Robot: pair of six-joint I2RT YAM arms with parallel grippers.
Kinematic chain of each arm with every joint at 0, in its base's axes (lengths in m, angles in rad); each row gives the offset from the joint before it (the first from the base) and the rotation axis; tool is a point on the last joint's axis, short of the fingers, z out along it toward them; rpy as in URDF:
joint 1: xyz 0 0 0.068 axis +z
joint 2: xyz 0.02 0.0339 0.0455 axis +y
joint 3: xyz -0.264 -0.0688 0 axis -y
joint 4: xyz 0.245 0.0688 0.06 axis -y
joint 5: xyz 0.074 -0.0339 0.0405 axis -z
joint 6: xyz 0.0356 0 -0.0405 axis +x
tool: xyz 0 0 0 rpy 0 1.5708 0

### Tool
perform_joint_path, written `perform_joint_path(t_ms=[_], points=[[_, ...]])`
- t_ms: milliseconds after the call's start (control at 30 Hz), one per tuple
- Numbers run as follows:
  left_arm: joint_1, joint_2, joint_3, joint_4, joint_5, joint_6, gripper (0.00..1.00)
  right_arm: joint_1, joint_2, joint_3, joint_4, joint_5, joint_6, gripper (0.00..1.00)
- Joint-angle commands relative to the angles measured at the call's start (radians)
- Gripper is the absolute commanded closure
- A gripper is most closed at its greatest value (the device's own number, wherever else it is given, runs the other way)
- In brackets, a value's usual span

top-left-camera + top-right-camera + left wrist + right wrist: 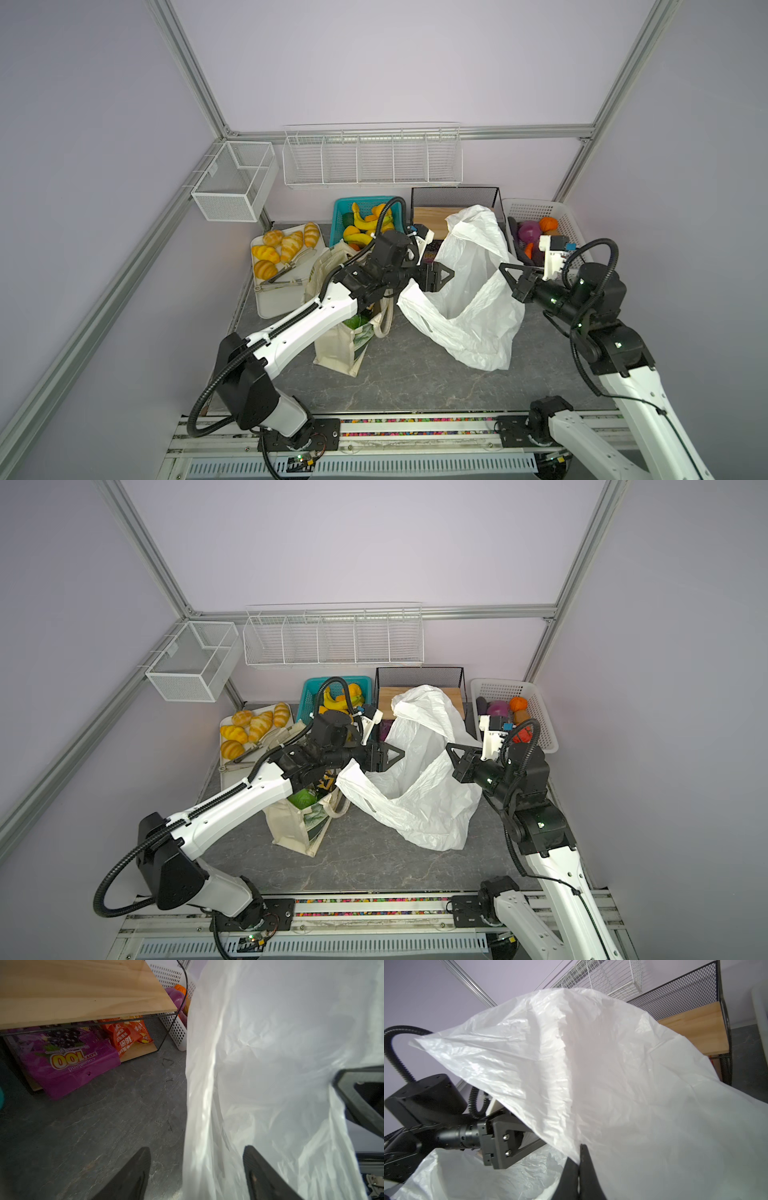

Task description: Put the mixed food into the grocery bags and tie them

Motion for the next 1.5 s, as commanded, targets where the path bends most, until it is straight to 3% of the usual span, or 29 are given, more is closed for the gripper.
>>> perform_joint_path(t_ms=[0,100,233,400,467,567,633,767,833,1033,1167,1300,1467], points=[[-0.003,0.033,0.052,0.05,0.015,-0.026,0.4,-0.004,-0.006,-0.01,0.062,-0.037,0.023,0.94],[0.001,0.052,0.053,0.113,-0.002,-0.022,0.55,-0.004,-0.004,-0.009,0.028,-0.026,-0.02,0.94],[0.033,0.059,0.082,0.063,0.024,-0.005,0.99,-0.005,-0.014,0.026,-0.102,0.047,-0.129,0.94],[0.129,-0.088,0.0,-0.03,0.049,-0.04,1.0,-0.005,-0.033,0.112,-0.392,0.445,-0.256,0.94],[0.135,-0.132,-0.007,-0.125,0.032,0.003,1.0,-0.005,-0.041,0.098,-0.424,0.54,-0.272,0.94],[0.138,-0.161,0.06,-0.372,-0.087,0.097,1.0,-0.006,-0.032,0.064,-0.421,0.519,-0.26,0.94],[0.141,-0.202,0.076,-0.451,-0.141,0.124,1.0,-0.005,0.0,0.046,-0.403,0.438,-0.249,0.94],[0.142,-0.244,0.096,-0.472,0.003,0.134,1.0,0.017,0.072,0.007,-0.271,0.165,-0.251,0.88],[0.143,-0.253,0.121,-0.485,0.03,0.144,1.0,0.075,0.103,-0.008,-0.192,0.077,-0.288,0.8],[0.146,-0.181,0.177,-0.558,0.018,0.16,1.0,0.336,0.104,-0.091,-0.066,0.328,-0.551,0.34],[0.146,-0.163,0.191,-0.546,0.072,0.147,1.0,0.39,0.06,-0.207,0.089,0.45,-0.624,0.12],[0.146,-0.153,0.196,-0.557,0.081,0.157,1.0,0.418,0.054,-0.236,0.185,0.57,-0.633,0.0],[0.146,-0.13,0.183,-0.563,0.091,0.168,1.0,0.448,0.043,-0.199,0.244,0.537,-0.672,0.08]])
